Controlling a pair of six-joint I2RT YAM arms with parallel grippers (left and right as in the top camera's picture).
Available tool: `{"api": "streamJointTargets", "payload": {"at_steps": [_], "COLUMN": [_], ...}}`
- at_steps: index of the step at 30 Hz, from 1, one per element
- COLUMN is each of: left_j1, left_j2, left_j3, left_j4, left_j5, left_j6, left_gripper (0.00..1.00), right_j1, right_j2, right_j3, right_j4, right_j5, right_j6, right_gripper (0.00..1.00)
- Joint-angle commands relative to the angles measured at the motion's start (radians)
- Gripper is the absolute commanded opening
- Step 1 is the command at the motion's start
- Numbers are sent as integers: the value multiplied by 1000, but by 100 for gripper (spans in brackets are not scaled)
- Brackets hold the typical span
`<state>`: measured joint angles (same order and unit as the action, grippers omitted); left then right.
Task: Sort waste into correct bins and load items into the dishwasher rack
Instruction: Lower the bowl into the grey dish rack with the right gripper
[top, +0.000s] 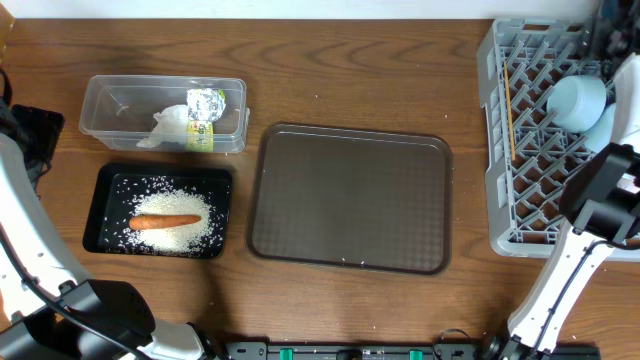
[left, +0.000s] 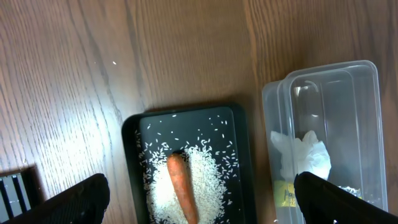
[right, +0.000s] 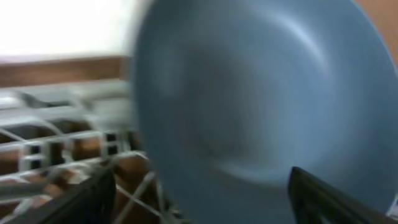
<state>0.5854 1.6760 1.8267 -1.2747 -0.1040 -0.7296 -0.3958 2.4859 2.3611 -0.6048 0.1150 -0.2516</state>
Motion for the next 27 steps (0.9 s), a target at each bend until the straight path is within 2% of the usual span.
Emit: {"api": "streamJointTargets", "payload": {"at_steps": [1, 4, 6, 7, 10, 18, 24, 27], "left_j1": [3, 3, 3, 3, 3, 3, 3, 3], "left_j2": [3, 3, 3, 3, 3, 3, 3, 3], "left_j3": [3, 3, 3, 3, 3, 3, 3, 3], "left_j4": [-1, -1, -1, -1, -1, -1, -1, -1], "left_j5": [-1, -1, -1, -1, -1, -1, -1, -1], "left_j6": [-5, -5, -5, -5, -5, -5, -5, -5], "left_gripper": [98, 98, 98, 98, 98, 98, 98, 98], "right_j1": [-35, -48, -57, -62, -68, -67, -87, -100], "right_j2": [30, 30, 30, 30, 30, 12, -41, -54], "right_j3": [25, 25, 25, 24, 23, 28, 28, 28], "right_j4": [-9, -25, -37, -43, -58, -72, -64, -64], "right_j5": [4, -44, -78, -99, -150, -158, -337, -352], "right_j6": [-3, -4, -4, -4, -3, 105, 125, 142], "right_gripper": [80, 75, 59, 55, 51, 1, 1, 4]}}
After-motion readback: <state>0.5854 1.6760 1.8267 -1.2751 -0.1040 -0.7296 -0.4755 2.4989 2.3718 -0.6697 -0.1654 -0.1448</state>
